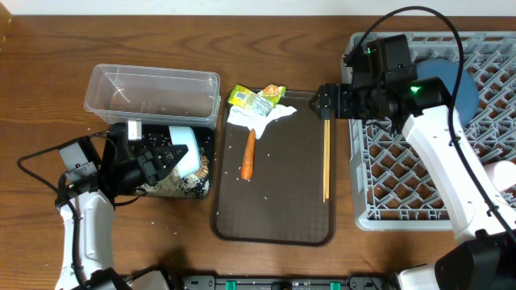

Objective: Sort waste into correct bins and load items into the dishwasher rack
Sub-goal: 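Tip the light-blue bowl over the black tray to dump rice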

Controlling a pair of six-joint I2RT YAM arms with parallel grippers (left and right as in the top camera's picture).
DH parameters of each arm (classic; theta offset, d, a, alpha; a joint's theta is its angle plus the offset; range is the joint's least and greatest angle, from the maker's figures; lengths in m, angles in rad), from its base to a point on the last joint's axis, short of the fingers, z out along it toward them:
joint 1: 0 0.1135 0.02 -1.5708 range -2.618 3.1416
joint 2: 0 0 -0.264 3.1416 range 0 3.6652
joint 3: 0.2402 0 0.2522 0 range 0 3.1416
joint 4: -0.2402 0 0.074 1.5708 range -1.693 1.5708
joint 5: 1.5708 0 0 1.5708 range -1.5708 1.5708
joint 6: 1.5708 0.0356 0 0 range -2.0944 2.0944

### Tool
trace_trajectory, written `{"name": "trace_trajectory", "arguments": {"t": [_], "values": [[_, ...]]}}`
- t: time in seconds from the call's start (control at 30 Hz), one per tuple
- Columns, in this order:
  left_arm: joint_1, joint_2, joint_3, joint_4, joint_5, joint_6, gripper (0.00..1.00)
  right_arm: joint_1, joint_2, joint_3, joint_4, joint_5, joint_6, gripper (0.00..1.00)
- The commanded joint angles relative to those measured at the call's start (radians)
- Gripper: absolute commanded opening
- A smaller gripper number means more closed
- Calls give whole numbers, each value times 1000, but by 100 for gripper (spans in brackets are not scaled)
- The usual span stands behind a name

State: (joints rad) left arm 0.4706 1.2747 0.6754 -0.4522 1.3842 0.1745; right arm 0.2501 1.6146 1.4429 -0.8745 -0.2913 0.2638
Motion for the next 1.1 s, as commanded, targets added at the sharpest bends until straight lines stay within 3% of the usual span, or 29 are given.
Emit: {"name": "trace_trajectory", "arguments": {"t": [0.0,0.07,0.17,0.2,0.27,0.3,0.43,0.53,0.63,0.73,0.83,0.97,1.07], "values": [[11,-1,-9,6,74,39,6,6,1,4,-1,3,12,99],[11,-1,-9,21,117,39,6,6,1,4,-5,3,12,99],[11,-1,-9,-3,-50,-47,6,6,1,4,-4,3,12,99],[11,-1,-10,0,-14,-62,6,6,1,4,-4,3,12,99],[11,-1,-10,10,178,53,6,6,1,4,-9,3,12,99],[11,-1,-11,10,185,64,6,6,1,4,-10,3,12,99],[13,-1,-11,10,149,60,6,6,1,4,-8,3,12,99],[13,-1,-11,-19,-76,-76,6,6,1,4,-13,3,12,99],[13,-1,-15,-21,8,8,6,6,1,4,-12,3,12,99],[13,-1,-15,-25,-40,-11,6,6,1,4,-12,3,12,99],[13,-1,-15,-25,57,45,6,6,1,4,-9,3,12,99],[13,-1,-16,-32,-140,-101,6,6,1,4,-5,3,12,99],[13,-1,-17,-29,80,63,6,6,1,4,-3,3,12,99]]}}
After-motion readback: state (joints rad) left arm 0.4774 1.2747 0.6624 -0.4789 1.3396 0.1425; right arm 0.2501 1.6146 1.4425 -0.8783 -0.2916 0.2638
